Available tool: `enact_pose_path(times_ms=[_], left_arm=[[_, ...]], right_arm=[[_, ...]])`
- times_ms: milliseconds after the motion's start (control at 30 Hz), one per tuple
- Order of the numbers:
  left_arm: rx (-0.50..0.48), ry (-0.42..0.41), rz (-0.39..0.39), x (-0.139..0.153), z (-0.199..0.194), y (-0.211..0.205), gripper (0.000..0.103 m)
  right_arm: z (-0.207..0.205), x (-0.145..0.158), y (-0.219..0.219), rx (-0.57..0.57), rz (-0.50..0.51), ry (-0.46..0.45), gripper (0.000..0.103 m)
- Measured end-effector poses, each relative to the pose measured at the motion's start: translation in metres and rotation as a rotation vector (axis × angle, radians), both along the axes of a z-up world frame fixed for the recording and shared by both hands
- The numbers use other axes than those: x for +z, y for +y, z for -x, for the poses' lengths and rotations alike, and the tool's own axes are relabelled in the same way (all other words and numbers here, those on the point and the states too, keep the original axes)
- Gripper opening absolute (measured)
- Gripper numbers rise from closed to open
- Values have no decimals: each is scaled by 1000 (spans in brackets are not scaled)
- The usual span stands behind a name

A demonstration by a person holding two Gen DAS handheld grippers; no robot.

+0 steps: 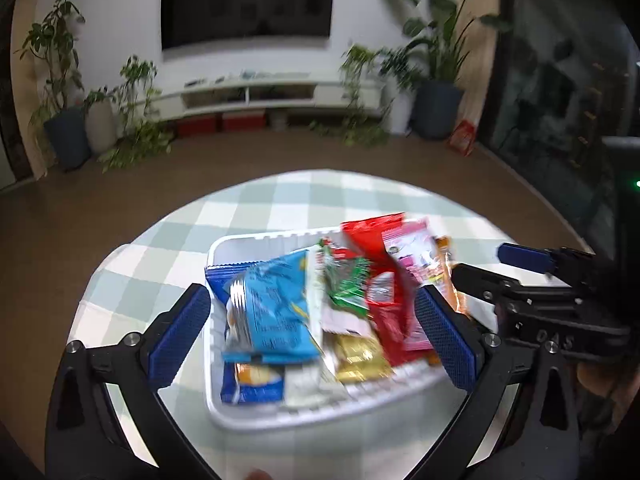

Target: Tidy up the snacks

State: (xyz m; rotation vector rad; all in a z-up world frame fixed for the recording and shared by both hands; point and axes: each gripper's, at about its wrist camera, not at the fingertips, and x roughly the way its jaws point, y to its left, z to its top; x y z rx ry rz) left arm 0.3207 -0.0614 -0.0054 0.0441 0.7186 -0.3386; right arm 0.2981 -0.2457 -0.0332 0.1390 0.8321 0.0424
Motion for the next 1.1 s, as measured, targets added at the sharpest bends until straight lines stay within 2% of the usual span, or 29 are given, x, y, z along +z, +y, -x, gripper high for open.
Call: enact_pose_path(times_ms=[33, 100, 233, 300, 333, 467, 733, 1100], left_arm=[[-9, -6, 33, 5, 14, 5, 103], [-32, -25, 63, 12, 37, 10, 103], [98, -175, -97, 30, 101, 8, 103], [144, -258, -118, 39, 140, 11, 103], [154, -261, -110, 42, 152, 14, 103], [117, -158, -45, 45, 187, 26, 103], [186, 10, -49, 33, 231, 32, 103], [209, 58, -108, 20, 244, 21, 102]], right_arm=[[10, 4, 1, -1, -3, -25, 86], [30, 11, 3, -3, -6, -71, 90], [72, 23, 6, 0, -49, -129, 91], [88, 28, 7, 4, -73, -143, 91], [98, 30, 8, 3, -80, -153, 91], [133, 38, 14, -12, -78, -173, 91], [196, 39, 29, -23, -19, -198, 94], [241, 13, 40, -84, 73, -150, 95]])
